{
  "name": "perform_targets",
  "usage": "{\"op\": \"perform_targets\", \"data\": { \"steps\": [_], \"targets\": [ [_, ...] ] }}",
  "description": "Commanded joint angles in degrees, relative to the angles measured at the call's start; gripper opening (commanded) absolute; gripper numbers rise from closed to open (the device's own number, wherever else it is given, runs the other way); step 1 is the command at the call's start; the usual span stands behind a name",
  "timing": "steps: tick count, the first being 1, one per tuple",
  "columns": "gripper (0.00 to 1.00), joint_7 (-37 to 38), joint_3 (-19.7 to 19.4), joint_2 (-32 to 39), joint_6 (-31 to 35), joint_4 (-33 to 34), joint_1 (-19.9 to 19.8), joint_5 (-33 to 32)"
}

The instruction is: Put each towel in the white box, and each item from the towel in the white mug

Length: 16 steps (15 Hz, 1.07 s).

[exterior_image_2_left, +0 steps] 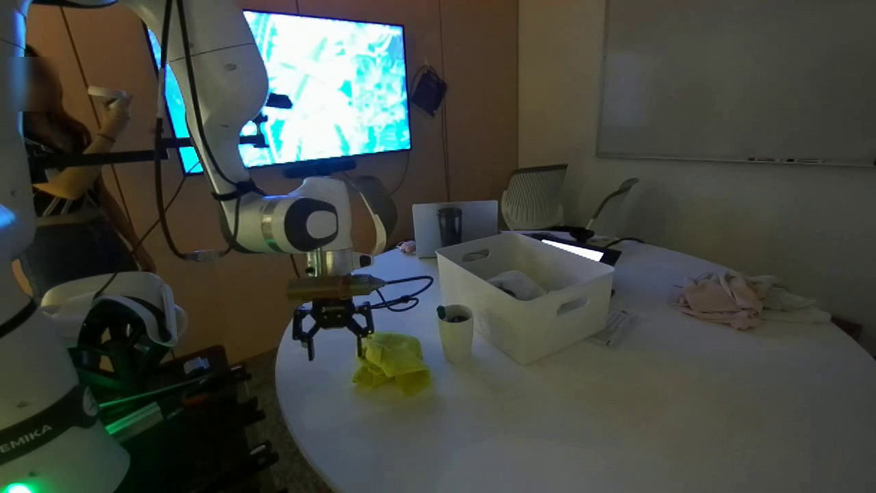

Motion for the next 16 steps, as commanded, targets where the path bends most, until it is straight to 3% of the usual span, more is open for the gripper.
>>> {"op": "perform_targets", "data": {
  "steps": [1, 5, 16],
  "targets": [
    [1.00, -2.16, 1.92, -0.32, -0.05, 1.92, 0.75, 4.69],
    [1.00, -2.43, 2.36, -0.20, 0.79, 3.33, 1.09, 6.10],
    [1.00, -0.41, -1.29, 3.67, 5.27, 7.86, 1.87, 2.12]
  ]
}}
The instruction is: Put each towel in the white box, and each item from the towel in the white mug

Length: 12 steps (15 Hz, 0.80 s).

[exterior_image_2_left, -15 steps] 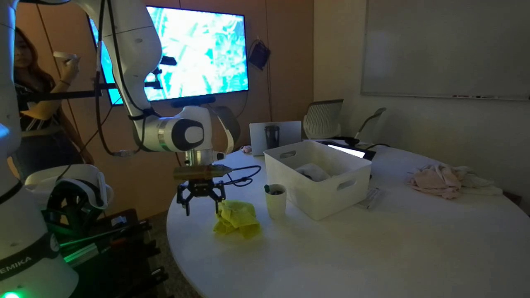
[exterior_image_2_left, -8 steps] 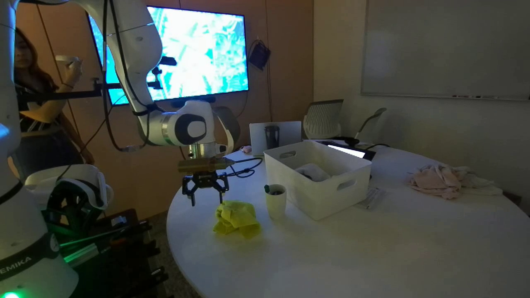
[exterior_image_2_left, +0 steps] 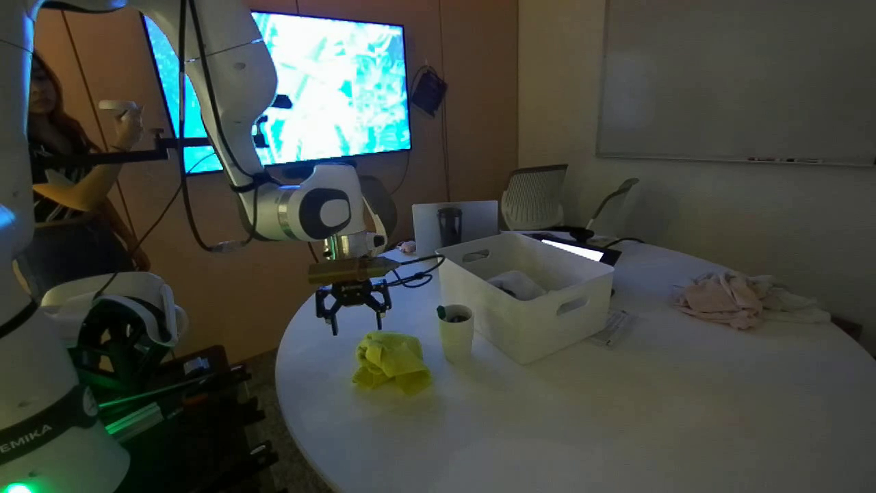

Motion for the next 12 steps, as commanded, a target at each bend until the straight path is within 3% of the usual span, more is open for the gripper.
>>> {"op": "perform_targets", "data": {
  "steps": [1, 12],
  "targets": [
    [1.00, -0.19, -1.83, 2.78, 2.11, 2.56, 0.64, -1.21],
    [1.00, -0.92, -4.37, 10.41, 3.11, 8.04, -0.74, -1.55]
  ]
}}
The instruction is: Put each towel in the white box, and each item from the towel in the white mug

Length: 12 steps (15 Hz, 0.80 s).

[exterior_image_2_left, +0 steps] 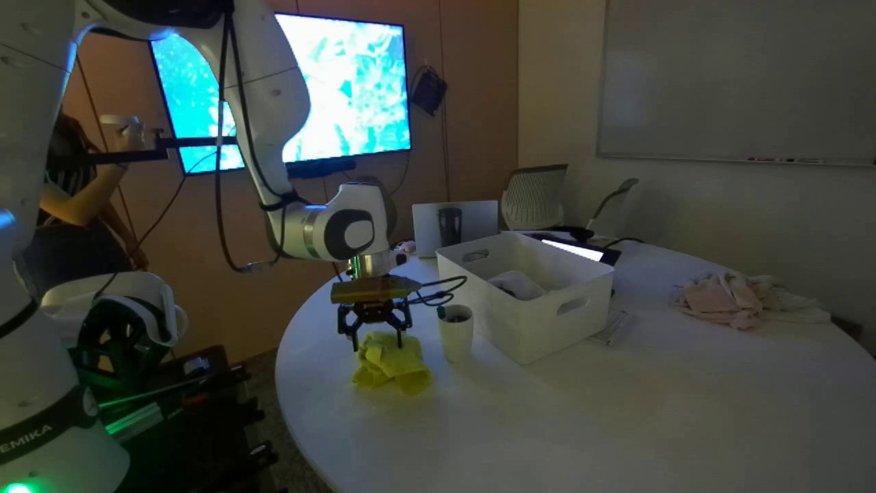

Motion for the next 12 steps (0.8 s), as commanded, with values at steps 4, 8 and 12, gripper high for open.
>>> {"op": "perform_targets", "data": {
  "steps": [4, 8, 12],
  "targets": [
    [0.69, -0.86, -0.46, 3.23, 1.71, 2.89, -0.90, -0.68],
    [0.38, -0.88, -0.54, 3.09, 1.50, 3.06, -1.12, -0.61],
    [0.11, -0.15, -0.61, 1.25, 1.56, 1.73, -0.89, -0.65]
  ]
}}
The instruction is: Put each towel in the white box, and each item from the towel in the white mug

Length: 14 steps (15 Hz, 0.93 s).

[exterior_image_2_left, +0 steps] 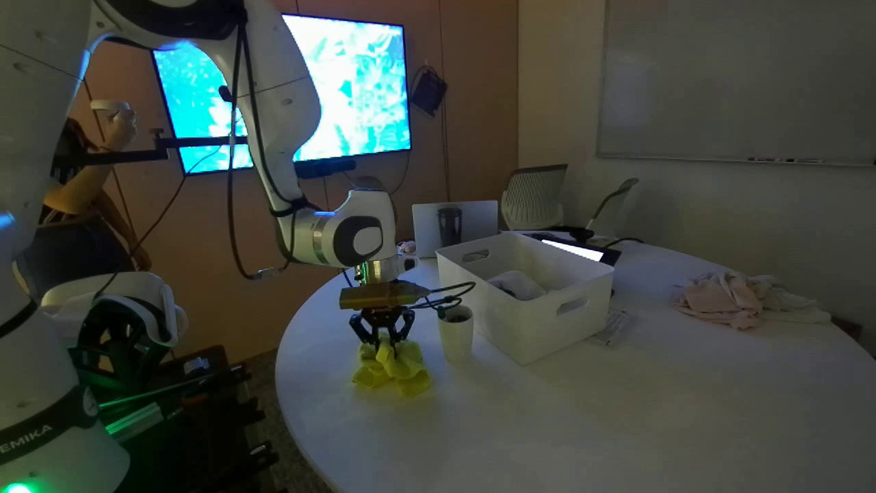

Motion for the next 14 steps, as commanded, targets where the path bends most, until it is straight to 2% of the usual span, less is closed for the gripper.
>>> {"op": "perform_targets", "data": {
  "steps": [1, 9, 14],
  "targets": [
    [0.10, 0.13, -0.19, -1.91, 1.14, -1.13, 0.06, -0.85],
    [0.12, 4.75, -1.88, -9.74, 4.48, -6.56, 3.16, -4.47],
    [0.12, 11.67, -2.73, -18.85, 4.38, -10.13, 5.16, -4.77]
  ]
}}
